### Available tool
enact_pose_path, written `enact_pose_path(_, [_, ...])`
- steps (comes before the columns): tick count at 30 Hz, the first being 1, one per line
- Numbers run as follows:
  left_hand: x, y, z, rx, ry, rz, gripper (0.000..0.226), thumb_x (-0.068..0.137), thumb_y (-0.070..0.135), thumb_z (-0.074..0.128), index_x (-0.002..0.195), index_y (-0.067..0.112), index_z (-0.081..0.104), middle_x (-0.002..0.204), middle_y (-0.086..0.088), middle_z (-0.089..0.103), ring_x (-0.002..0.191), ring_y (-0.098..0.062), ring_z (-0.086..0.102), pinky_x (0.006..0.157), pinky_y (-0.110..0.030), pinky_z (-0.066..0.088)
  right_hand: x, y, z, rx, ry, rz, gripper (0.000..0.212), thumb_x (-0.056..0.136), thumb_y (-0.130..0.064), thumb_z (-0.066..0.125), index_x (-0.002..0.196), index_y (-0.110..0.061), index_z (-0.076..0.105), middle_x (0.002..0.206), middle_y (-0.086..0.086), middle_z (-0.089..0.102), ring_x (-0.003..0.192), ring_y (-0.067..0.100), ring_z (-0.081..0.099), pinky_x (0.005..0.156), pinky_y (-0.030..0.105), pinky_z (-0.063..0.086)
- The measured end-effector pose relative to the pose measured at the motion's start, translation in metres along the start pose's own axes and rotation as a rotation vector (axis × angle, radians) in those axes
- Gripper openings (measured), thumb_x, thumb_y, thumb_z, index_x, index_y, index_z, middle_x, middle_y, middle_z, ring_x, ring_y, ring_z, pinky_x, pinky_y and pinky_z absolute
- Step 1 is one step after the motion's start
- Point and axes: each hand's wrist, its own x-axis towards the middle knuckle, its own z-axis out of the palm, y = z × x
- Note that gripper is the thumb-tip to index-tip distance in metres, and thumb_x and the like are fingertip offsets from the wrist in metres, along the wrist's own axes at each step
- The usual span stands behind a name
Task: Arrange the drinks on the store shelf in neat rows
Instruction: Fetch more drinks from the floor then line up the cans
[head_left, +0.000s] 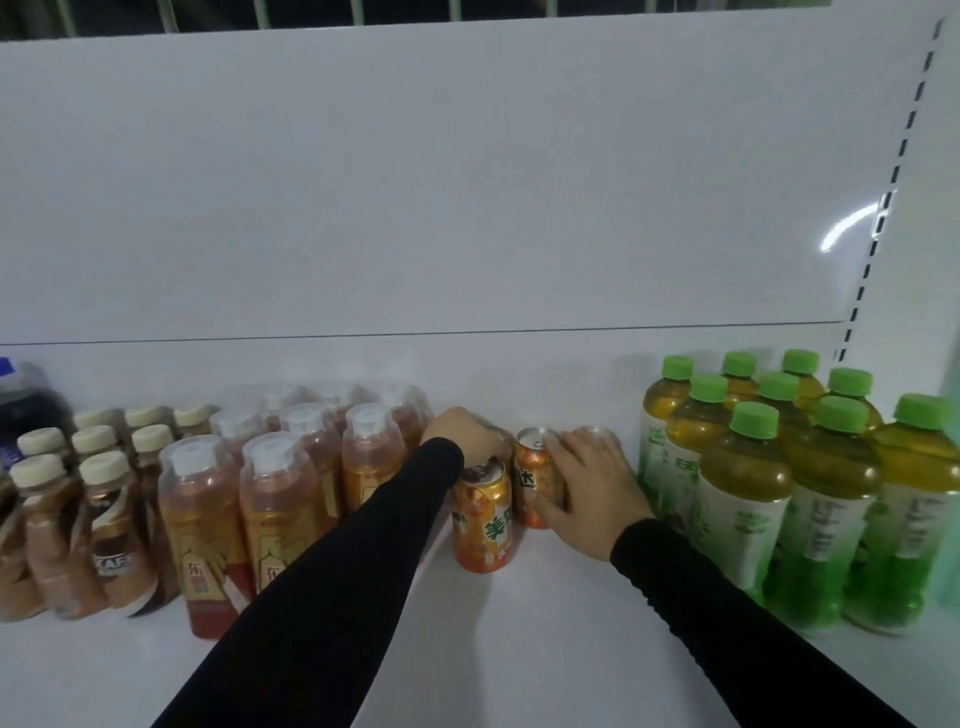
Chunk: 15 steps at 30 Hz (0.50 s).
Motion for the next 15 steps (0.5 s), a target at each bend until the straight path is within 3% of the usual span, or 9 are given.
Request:
enact_pose_path(4, [-0.005, 0.011, -0.016, -0.031, 0.098, 0.079, 0.025, 0.090, 0.030, 0.069, 0.101, 0.008, 0.067, 0.113, -0.012, 0.070, 0.104, -0.028, 0.065, 0.090, -0.036, 0.055, 0.001, 0.002, 0.001, 0.013, 0.003, -0.010, 0.075, 0.082, -0.066, 0.037, 0.140, -0.018, 0.047, 0.136, 0.003, 0.052, 0.129, 0.027, 0.043, 0.114, 0.049, 0.023])
enact_pose_path(8, [-0.011, 0.027, -0.039, -0.056, 0.206, 0.127, 0.032, 0.085, 0.037, 0.071, 0.096, 0.008, 0.060, 0.096, -0.009, 0.067, 0.092, -0.027, 0.064, 0.061, -0.028, 0.042, 0.000, 0.000, -0.004, 0.047, 0.020, -0.005, 0.078, 0.082, -0.067, 0.035, 0.142, -0.017, 0.046, 0.135, 0.003, 0.052, 0.128, 0.025, 0.043, 0.114, 0.047, 0.025])
enact_pose_path(10, [-0.017, 0.031, -0.047, -0.101, 0.258, 0.163, 0.034, 0.084, 0.038, 0.072, 0.097, 0.011, 0.059, 0.096, -0.004, 0.064, 0.092, -0.023, 0.062, 0.066, -0.029, 0.045, -0.002, -0.004, -0.011, 0.088, 0.024, 0.014, 0.082, 0.082, -0.068, 0.030, 0.145, -0.017, 0.043, 0.142, 0.006, 0.047, 0.134, 0.026, 0.038, 0.117, 0.046, 0.024])
enact_pose_path(15, [-0.036, 0.034, -0.062, -0.454, 0.267, 0.241, 0.051, 0.069, 0.042, 0.084, 0.108, 0.018, 0.062, 0.107, -0.003, 0.068, 0.097, -0.020, 0.066, 0.084, -0.037, 0.057, -0.012, -0.020, -0.030, 0.330, 0.080, 0.112, 0.073, 0.093, -0.061, 0.047, 0.151, -0.019, 0.033, 0.154, 0.002, 0.037, 0.141, 0.019, 0.031, 0.117, 0.042, 0.030])
